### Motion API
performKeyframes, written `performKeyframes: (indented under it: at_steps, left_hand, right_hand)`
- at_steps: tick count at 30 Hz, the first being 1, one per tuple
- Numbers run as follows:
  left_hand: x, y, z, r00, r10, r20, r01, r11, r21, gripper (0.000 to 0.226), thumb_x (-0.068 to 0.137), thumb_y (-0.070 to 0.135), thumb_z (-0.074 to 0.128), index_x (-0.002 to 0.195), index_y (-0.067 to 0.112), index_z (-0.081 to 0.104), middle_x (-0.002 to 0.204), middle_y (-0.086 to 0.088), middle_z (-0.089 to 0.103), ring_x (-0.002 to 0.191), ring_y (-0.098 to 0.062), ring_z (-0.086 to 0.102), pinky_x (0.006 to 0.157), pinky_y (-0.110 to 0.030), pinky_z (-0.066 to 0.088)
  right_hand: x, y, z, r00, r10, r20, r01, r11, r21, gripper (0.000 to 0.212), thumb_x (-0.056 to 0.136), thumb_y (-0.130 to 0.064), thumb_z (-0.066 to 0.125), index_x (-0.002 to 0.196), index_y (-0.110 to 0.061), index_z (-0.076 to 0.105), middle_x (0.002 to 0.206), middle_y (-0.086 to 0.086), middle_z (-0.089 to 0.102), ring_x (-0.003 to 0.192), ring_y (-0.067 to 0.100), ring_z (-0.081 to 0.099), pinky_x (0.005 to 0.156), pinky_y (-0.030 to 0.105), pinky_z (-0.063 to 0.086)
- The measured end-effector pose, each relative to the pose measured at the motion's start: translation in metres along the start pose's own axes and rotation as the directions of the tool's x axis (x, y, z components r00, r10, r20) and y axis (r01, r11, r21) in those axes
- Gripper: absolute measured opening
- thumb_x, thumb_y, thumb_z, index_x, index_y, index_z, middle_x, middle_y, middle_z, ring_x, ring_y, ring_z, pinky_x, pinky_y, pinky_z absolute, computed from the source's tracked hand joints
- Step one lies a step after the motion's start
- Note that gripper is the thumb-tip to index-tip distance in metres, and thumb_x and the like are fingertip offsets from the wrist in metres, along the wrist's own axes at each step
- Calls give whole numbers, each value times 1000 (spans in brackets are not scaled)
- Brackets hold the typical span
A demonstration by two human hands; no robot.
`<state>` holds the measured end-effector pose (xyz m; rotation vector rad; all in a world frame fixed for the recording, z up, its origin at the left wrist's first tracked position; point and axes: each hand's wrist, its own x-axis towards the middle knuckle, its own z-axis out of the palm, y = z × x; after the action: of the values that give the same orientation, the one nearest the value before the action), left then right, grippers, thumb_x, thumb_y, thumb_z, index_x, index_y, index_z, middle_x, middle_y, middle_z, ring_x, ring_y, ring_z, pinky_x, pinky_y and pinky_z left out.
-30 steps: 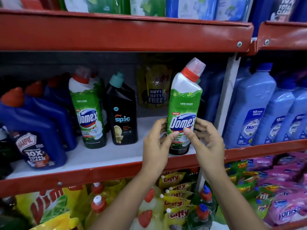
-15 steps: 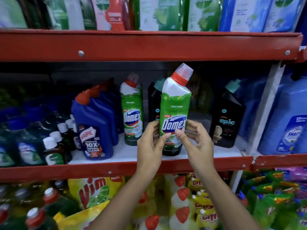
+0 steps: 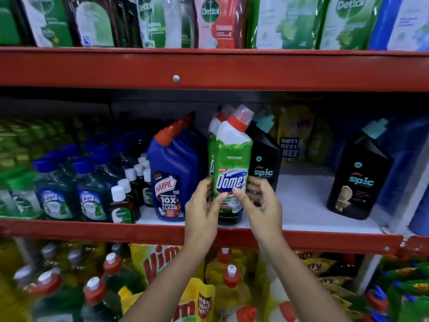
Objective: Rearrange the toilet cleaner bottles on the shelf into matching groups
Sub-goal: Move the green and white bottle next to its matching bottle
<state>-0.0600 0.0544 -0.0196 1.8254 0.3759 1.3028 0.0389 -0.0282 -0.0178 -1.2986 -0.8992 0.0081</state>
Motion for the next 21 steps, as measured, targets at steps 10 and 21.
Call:
performKeyframes:
  at_steps: [10, 21]
  left_hand:
    - [4, -16, -1, 1000, -20, -23, 21, 998, 56, 40, 91, 18, 62, 129, 19, 50, 116, 7, 65, 109, 3, 60, 85, -9, 48]
    - [-21, -8, 21, 982, 185, 50, -188, 885, 427, 64, 100, 39, 36, 151, 24, 2, 162, 4, 1, 147, -7, -6, 119, -17, 2]
  right_hand:
    - [8, 11, 11, 1000, 12, 3, -12, 997, -70, 32, 85, -24, 73, 113, -15, 61, 106, -6, 73, 92, -4, 68, 74, 14, 56]
    - [-13, 16, -37, 969, -181, 168, 247, 726, -642, 67, 96, -61, 39, 152, -27, 26, 155, -16, 27, 146, 1, 22, 114, 22, 26]
